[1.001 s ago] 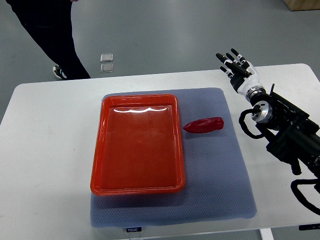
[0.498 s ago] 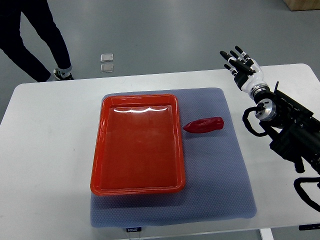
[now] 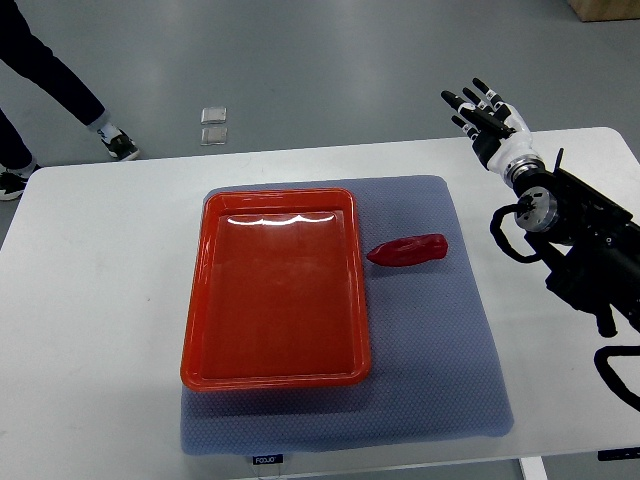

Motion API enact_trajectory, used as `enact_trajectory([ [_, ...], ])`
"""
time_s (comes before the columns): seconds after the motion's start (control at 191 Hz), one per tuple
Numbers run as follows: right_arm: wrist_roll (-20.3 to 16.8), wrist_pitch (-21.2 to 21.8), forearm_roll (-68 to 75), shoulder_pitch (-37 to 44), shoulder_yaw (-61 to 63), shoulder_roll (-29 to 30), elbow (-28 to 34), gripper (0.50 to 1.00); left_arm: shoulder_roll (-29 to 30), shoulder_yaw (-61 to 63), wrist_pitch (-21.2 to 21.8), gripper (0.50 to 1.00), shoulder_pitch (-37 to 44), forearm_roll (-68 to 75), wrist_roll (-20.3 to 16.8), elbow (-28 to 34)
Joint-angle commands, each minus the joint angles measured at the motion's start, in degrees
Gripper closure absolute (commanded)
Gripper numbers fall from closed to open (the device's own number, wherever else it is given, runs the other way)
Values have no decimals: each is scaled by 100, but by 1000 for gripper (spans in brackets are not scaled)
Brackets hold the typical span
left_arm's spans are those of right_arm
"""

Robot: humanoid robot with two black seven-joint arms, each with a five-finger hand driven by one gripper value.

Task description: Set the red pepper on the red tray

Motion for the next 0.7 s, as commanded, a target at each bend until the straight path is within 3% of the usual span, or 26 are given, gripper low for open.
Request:
enact_trajectory([
  [0.0, 0, 1, -200, 2, -124, -30, 19, 583, 0, -4, 0, 500, -1, 0, 0, 0],
  [0.325, -44, 53, -1272, 204, -986, -347, 335, 583, 0, -12, 0, 500, -1, 0, 0, 0],
  [0.566, -70, 132, -2617, 749, -2788, -1041, 1082, 583, 0, -4, 0, 500, -1, 0, 0, 0],
  [0.697, -70, 466, -3153, 1285, -3929, -1313, 1337, 583, 0, -4, 0, 500, -1, -8, 0, 0],
])
